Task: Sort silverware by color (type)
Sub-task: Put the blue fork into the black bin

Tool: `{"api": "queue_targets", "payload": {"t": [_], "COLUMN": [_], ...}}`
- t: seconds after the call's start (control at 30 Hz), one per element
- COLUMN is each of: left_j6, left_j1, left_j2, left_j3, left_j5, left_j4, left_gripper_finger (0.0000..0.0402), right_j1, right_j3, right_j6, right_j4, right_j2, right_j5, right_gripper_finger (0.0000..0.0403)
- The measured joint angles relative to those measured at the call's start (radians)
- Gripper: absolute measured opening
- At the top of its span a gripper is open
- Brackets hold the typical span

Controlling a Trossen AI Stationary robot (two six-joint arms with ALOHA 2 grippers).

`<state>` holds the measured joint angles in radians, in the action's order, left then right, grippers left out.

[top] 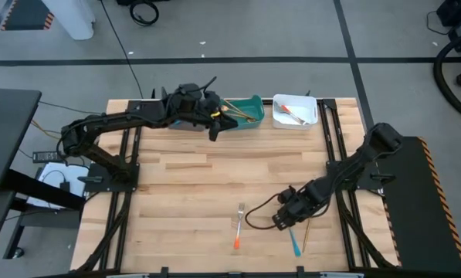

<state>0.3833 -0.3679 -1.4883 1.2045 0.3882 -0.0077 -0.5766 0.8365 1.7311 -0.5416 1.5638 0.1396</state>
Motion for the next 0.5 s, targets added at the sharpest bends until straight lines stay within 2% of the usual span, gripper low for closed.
{"api": "queue_targets", "payload": {"t": [0.23,0.5], "left_j6": [0.019,0.019], "left_j1": [0.026,0.025], "left_j2": [0.0,0.0], "left_j3": [0.0,0.0], "left_j5": [-0.029,-0.034], "left_j4": [-0.007,-0.01], "left_gripper_finger": [0.0075,0.0075], "right_j1": [-0.006,-0.006], "right_j3": [0.001,0.007], "right_j6": [0.001,-0.003], "right_j4": [0.027,0.01], "right_j2": [0.102,0.144], "right_j5": [0.0,-0.017], "right_gripper_finger": [0.0116,0.0106]}}
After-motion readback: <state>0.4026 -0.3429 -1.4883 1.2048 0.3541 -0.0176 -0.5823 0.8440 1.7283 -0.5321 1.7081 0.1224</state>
